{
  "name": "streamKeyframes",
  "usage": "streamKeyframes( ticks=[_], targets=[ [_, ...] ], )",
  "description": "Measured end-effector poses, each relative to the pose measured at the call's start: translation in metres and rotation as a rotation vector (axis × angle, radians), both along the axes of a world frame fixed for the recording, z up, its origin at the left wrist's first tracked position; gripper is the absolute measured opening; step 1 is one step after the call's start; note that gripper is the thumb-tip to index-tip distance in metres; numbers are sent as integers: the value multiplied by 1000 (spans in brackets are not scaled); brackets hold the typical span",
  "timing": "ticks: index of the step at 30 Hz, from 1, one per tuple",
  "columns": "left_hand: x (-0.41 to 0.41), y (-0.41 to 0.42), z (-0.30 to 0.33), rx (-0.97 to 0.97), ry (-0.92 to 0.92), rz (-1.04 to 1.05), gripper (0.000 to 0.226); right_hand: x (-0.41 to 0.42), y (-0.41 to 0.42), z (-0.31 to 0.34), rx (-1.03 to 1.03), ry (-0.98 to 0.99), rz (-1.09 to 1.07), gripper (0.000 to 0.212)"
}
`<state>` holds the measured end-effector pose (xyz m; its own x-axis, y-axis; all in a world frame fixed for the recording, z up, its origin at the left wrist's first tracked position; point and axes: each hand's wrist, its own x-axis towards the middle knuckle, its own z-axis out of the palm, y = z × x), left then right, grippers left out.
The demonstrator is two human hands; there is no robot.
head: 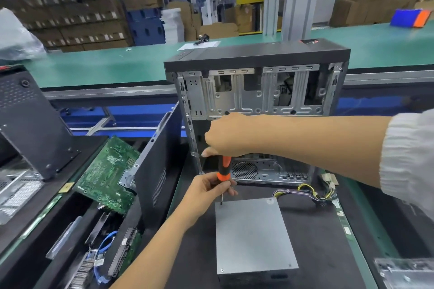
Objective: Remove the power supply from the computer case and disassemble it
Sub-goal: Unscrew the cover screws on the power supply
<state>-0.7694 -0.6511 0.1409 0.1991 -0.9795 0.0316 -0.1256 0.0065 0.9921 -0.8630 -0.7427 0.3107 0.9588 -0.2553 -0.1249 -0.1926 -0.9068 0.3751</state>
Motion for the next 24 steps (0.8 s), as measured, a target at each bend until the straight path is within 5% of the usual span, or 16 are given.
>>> streamKeyframes(
  ticks=[4, 6, 11, 14, 17, 20, 24],
  targets=[
    [3, 0, 5, -56, 46, 19, 11, -3, -2, 7, 218, 89, 82, 25],
    [4, 0, 6, -59, 52, 19, 10, -5, -3, 14, 395, 156, 67, 45],
    [2, 1, 6, -50, 56, -14, 8, -4, 5, 15, 170, 18, -130, 65],
    [3, 1, 6, -30, 61, -30, 9, -1, 9, 11, 97, 70, -67, 52],
    [4, 2, 7, -31, 94, -26, 14, -3, 6, 18, 198, 165, -3, 17],
    [7, 1, 6, -43, 112, -30, 12, -3, 4, 24, 344, 197, -38, 50],
    [11, 2, 3, -41, 135, -11, 14, 0, 8, 17, 134, 26, -153, 66]
  ],
)
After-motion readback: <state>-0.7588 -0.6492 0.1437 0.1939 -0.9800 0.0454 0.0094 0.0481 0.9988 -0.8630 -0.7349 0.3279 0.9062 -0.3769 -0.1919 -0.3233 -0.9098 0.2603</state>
